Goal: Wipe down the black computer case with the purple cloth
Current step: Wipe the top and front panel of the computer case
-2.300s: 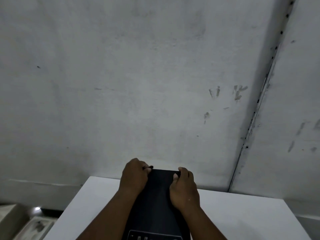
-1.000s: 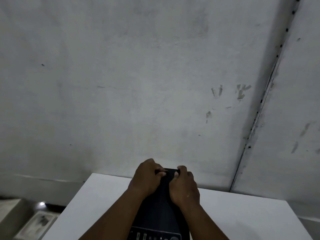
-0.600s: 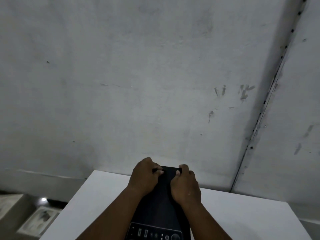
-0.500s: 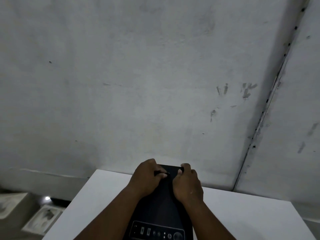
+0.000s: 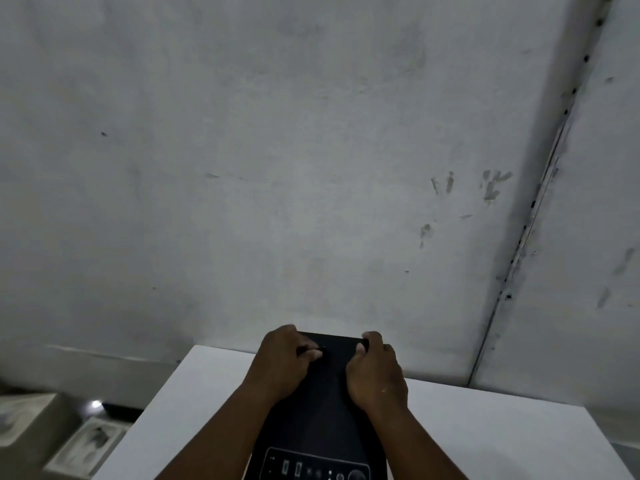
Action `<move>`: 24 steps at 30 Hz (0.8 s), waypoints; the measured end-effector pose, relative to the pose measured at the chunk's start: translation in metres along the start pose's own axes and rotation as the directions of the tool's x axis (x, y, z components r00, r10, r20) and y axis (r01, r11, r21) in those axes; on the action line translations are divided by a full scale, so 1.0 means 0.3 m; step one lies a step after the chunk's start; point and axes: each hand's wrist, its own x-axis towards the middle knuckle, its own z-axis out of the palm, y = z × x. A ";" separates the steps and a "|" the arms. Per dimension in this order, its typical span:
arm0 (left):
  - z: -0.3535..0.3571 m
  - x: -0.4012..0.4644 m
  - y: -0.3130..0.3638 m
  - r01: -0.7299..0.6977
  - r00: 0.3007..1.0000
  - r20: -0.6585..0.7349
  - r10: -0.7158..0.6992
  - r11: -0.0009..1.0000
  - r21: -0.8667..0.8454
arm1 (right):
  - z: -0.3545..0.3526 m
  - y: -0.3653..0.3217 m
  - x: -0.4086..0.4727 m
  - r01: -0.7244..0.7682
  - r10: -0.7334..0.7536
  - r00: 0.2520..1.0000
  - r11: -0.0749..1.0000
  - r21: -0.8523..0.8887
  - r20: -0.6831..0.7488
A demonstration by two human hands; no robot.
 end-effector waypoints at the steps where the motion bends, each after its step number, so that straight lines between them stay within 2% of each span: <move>1: -0.006 0.009 -0.007 0.035 0.999 -0.022 -0.035 0.999 0.000 | -0.001 -0.002 -0.001 0.001 -0.001 1.000 1.000 0.005 0.001; 4: -0.009 0.030 -0.012 0.101 0.992 -0.073 -0.102 0.995 -0.020 | -0.005 -0.001 -0.005 0.004 -0.004 1.000 1.000 0.010 -0.002; 7: 0.004 0.013 -0.001 0.089 0.993 -0.077 -0.089 0.996 -0.009 | -0.007 0.002 -0.006 0.008 -0.008 1.000 1.000 0.008 -0.001; 14: -0.020 -0.023 -0.015 0.034 0.999 0.038 -0.034 0.999 -0.004 | -0.004 0.000 -0.005 0.000 0.000 1.000 1.000 0.010 0.002; 20: -0.012 -0.005 -0.002 0.119 0.991 -0.061 -0.122 0.992 -0.045 | -0.006 0.001 -0.009 0.005 -0.005 1.000 1.000 0.003 0.002; 24: -0.029 -0.032 -0.002 0.062 0.996 0.061 -0.058 0.997 -0.054 | -0.005 0.005 -0.005 0.004 -0.004 1.000 1.000 0.004 0.000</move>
